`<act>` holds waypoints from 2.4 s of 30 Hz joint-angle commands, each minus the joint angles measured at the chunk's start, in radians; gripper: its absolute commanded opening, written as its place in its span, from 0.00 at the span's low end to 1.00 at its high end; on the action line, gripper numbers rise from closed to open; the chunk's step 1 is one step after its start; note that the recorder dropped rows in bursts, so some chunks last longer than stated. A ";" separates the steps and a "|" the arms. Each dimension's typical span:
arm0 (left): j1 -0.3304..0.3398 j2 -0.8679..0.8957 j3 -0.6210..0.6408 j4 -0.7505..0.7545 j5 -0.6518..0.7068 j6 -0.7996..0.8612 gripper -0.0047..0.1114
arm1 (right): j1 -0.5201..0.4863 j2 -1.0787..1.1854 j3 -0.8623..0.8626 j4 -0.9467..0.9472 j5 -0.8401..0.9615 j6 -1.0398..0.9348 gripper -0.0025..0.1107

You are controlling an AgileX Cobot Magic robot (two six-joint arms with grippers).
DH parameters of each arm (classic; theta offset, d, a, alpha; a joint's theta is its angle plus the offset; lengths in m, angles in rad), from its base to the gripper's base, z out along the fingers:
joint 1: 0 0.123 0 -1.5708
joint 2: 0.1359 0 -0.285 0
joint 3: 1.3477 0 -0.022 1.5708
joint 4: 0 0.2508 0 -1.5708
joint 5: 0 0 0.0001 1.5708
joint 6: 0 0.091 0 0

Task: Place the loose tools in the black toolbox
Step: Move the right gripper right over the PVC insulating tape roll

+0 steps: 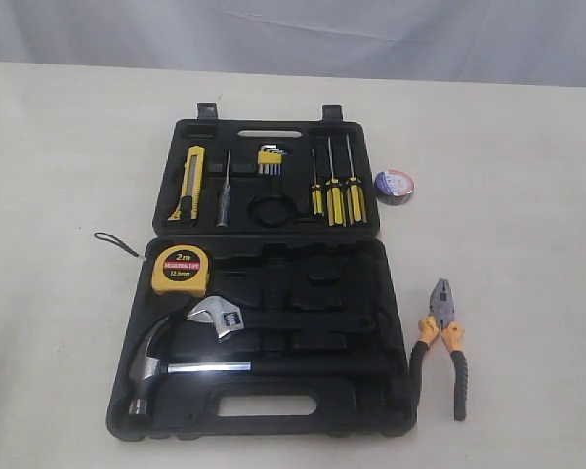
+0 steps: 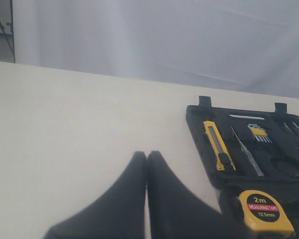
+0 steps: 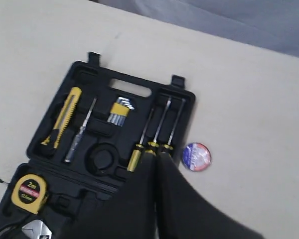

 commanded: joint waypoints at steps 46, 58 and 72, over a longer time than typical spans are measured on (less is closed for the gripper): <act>-0.006 0.004 -0.005 0.004 0.001 -0.001 0.04 | -0.165 0.693 0.066 0.094 -0.176 -0.178 0.66; -0.006 0.004 -0.005 0.004 0.001 -0.001 0.04 | -0.165 0.684 0.066 0.053 -0.188 -0.147 0.66; -0.006 0.004 -0.005 0.004 0.001 -0.001 0.04 | -0.165 0.639 0.066 0.037 -0.158 -0.147 0.66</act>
